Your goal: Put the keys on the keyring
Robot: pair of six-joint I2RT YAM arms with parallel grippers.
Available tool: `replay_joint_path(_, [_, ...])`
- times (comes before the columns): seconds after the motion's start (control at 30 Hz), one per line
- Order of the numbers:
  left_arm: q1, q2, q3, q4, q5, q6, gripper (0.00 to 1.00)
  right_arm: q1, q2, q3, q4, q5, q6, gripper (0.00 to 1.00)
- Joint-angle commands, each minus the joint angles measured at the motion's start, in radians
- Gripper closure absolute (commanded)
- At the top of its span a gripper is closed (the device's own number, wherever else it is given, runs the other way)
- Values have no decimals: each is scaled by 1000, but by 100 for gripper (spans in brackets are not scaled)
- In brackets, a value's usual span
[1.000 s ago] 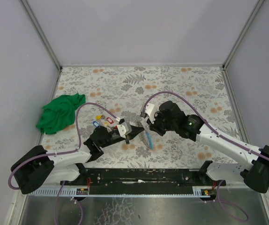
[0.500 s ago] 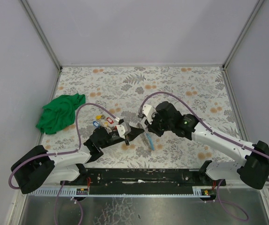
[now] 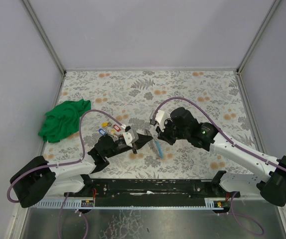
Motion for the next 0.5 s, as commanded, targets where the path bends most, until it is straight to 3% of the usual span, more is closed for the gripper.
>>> replay_joint_path(0.0, [-4,-31,20,-18,-17,17,94,-6,-32,17,13,-13,-15,100])
replay_joint_path(0.2, [-4,-41,34,-72,-23,10,76,-6,-22,45,3,-59,-33,100])
replay_joint_path(0.47, [-4,-34,72,-123,9,18,65,-6,-11,63,-13,-79,-57,100])
